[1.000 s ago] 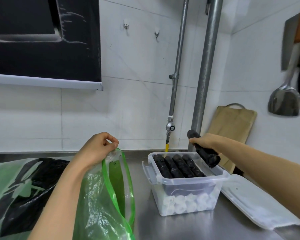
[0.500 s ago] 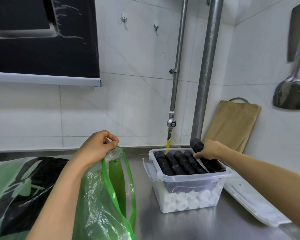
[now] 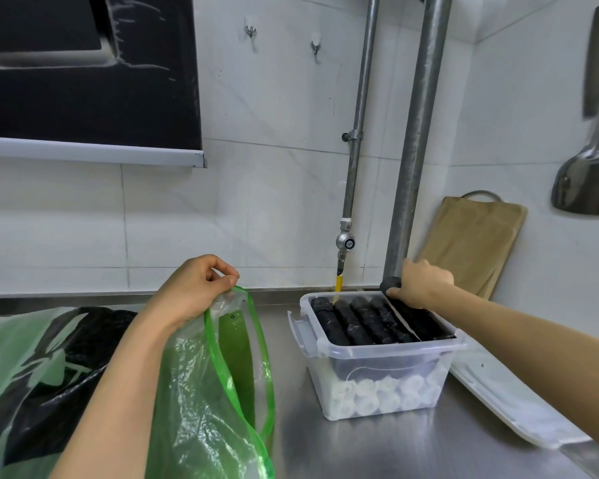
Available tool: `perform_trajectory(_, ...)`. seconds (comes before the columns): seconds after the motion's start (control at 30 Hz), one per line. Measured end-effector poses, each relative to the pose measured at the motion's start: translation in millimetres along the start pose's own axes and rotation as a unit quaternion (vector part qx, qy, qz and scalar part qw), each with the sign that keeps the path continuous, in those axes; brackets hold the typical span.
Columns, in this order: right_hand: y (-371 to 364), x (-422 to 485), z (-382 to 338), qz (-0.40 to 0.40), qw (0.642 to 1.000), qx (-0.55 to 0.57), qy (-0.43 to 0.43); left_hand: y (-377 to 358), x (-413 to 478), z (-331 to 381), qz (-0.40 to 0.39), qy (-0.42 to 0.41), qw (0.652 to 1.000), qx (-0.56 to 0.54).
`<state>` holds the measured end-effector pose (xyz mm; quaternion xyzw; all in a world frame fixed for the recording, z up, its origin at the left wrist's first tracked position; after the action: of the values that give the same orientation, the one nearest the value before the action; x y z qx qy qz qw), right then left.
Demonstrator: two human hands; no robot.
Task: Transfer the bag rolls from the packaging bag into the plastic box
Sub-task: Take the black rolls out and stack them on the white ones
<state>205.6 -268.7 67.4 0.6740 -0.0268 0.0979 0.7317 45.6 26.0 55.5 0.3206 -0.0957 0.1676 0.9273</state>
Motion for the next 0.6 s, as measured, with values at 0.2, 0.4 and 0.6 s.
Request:
perform_trajectory(0.2, -3.5, 6.1, -4.7, -0.017, 0.999, -0.027, 0.038, 2.0, -1.5, 1.8, 0.007, -0.001, 1.0, 0.005)
perform_trajectory(0.4, -12.3, 10.6, -4.7, -0.082, 0.995, -0.036, 0.046, 2.6, -1.1, 0.9, 0.01, -0.003, 1.0, 0.011)
perform_trajectory(0.6, -23.1, 22.3, -2.0, -0.148, 0.988, 0.008, 0.041, 4.7, -0.6, -1.0, 0.014, -0.005, 1.0, 0.011)
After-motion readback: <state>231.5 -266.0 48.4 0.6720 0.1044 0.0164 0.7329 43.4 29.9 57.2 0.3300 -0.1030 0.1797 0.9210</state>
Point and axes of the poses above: each hand's wrist, its own x-axis towards the middle knuckle, its own y-axis out of the back of the hand, z = x × y, the point moved 5 cm from there along x, towards the middle knuckle, and after that the axes turned 6 degrees about -z, right-handed, at the moved point
